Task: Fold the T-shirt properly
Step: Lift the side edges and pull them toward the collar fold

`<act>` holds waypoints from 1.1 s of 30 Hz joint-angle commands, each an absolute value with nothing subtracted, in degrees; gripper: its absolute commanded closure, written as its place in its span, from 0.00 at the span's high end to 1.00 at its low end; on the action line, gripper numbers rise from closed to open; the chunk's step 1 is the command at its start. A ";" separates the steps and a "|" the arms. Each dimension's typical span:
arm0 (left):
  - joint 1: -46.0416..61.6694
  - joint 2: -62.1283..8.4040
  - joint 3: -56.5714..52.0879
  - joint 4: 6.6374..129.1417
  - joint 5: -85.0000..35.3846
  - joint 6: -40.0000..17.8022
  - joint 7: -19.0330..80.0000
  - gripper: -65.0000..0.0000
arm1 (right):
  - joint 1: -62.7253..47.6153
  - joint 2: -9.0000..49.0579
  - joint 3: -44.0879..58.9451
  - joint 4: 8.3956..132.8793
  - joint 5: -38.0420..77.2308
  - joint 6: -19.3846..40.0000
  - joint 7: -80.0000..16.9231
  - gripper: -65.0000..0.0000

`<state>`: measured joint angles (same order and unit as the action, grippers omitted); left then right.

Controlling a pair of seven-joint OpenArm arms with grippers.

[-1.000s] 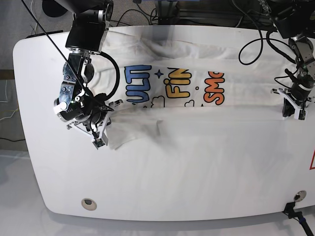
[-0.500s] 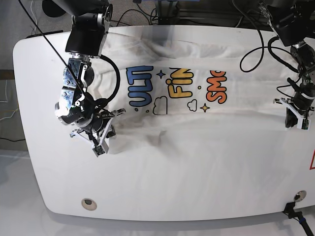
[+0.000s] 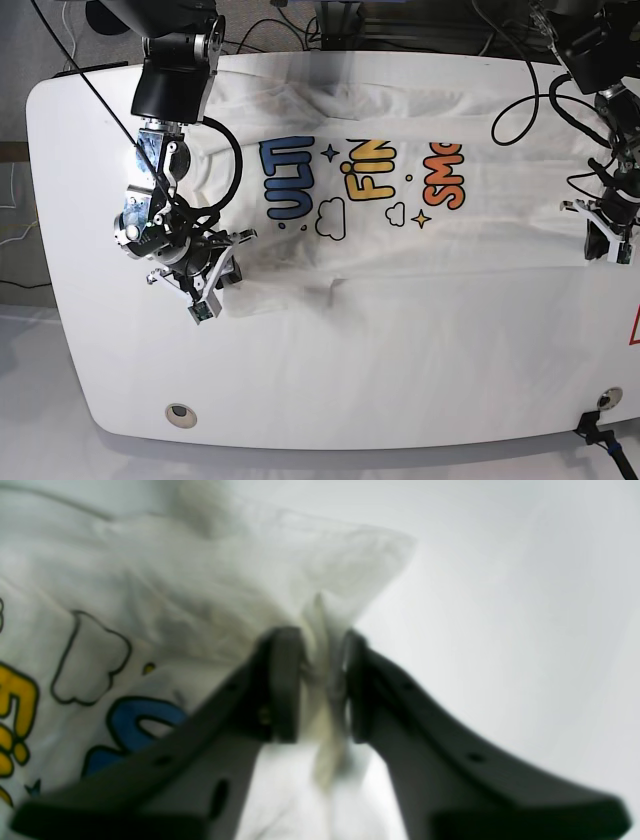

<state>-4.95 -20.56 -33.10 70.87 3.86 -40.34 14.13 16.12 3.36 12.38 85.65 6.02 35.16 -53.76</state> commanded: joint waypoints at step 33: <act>-6.02 -21.67 -33.27 72.04 2.86 -40.00 12.70 0.00 | 30.29 11.47 12.35 52.79 6.29 33.19 -34.24 0.36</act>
